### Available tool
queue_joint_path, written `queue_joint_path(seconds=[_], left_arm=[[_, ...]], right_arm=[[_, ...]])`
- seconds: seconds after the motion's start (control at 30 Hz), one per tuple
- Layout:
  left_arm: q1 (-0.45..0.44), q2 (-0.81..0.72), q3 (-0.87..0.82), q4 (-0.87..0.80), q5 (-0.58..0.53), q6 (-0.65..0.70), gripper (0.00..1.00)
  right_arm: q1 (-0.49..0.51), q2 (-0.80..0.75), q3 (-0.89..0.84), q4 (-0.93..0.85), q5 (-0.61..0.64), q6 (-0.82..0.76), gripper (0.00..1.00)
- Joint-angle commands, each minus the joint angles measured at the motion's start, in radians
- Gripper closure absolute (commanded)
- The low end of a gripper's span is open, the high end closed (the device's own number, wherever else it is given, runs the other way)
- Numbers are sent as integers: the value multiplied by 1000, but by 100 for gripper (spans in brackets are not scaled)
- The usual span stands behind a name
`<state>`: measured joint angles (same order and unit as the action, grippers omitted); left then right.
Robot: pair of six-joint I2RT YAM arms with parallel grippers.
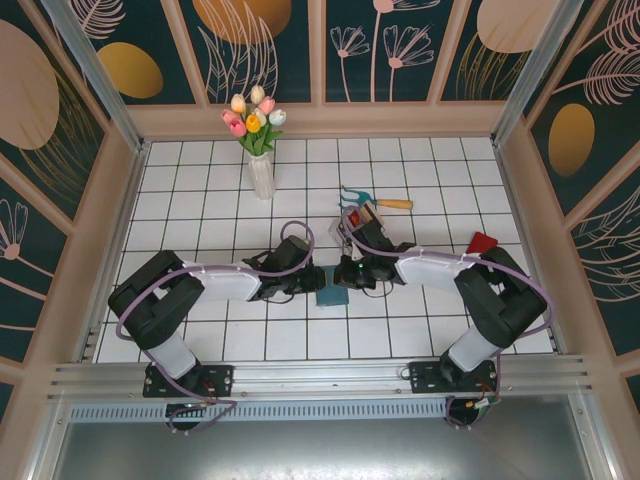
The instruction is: Put the credit cards into the card holder
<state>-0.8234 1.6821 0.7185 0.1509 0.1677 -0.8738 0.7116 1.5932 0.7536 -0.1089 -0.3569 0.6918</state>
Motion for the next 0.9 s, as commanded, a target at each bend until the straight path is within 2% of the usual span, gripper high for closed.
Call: queue_joint_path(seconds=[0.0, 0.3, 0.43, 0.7, 0.87], left_arm=[[-16, 42, -20, -43, 25, -10, 72], [-16, 38, -43, -7, 28, -50, 79], [-16, 38, -50, -2, 27, -59, 80], [-15, 0, -65, 11, 23, -71, 81], [-16, -2, -76, 24, 16, -84, 81]], right_arm=[[58, 47, 4, -91, 85, -50, 92], [189, 137, 15, -161, 307, -37, 95], [271, 202, 67, -266, 440, -40, 97], [359, 249, 48, -278, 425, -30, 98], [420, 279, -34, -194, 405, 27, 99]])
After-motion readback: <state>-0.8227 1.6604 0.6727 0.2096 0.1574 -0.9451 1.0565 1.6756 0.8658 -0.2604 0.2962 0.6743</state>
